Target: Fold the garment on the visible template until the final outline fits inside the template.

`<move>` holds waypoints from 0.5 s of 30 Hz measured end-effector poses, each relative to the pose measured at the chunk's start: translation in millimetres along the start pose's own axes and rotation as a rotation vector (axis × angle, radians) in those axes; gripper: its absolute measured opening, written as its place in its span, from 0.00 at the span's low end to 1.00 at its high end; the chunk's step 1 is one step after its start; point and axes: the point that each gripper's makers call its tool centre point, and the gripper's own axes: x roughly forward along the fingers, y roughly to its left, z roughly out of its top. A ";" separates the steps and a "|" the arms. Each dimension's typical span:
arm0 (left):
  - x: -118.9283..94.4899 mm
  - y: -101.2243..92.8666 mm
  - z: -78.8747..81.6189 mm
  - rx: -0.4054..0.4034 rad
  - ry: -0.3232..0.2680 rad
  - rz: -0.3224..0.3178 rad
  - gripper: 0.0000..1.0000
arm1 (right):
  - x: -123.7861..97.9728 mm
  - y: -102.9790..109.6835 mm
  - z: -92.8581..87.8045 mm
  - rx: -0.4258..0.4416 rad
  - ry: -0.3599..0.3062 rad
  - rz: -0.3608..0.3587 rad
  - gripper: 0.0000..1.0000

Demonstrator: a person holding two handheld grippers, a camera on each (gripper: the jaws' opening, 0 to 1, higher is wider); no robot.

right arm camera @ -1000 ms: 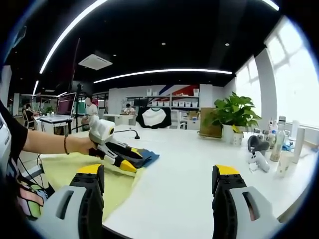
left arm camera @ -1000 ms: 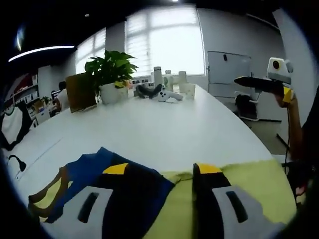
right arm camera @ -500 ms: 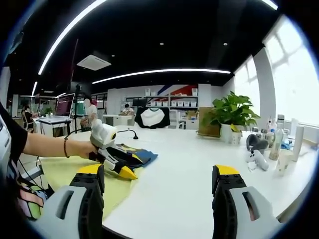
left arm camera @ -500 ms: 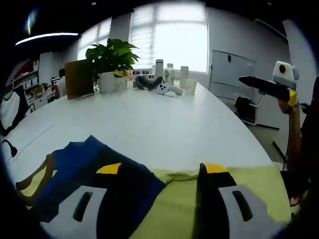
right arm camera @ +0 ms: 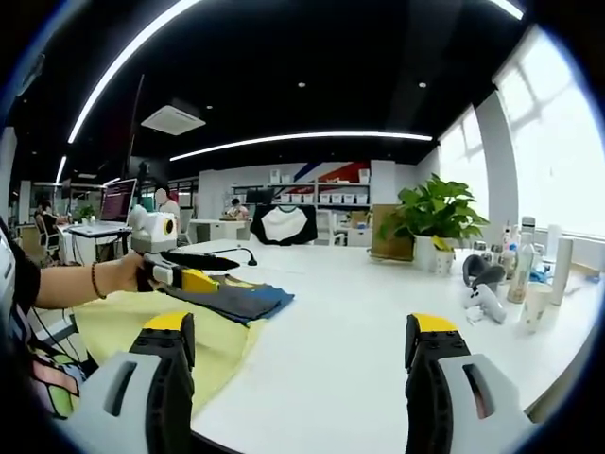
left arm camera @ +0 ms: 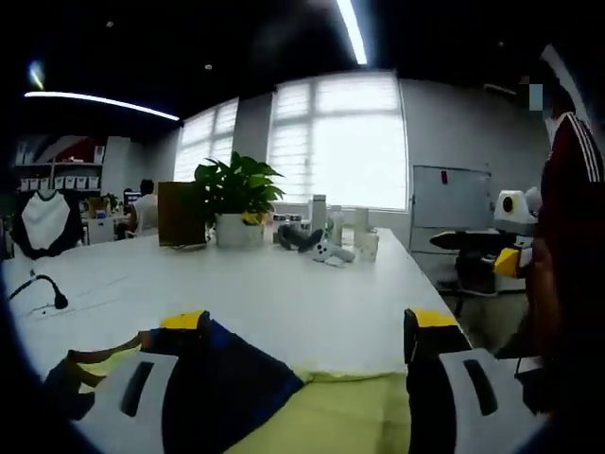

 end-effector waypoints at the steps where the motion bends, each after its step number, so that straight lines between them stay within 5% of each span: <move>1: -6.2 1.0 3.9 -0.005 -0.007 0.009 0.94 | -0.1 1.4 0.4 -0.004 0.000 0.002 0.95; 15: -103.8 16.6 59.4 0.010 -0.164 0.181 1.00 | 8.2 20.5 -3.9 -0.059 0.019 0.059 0.95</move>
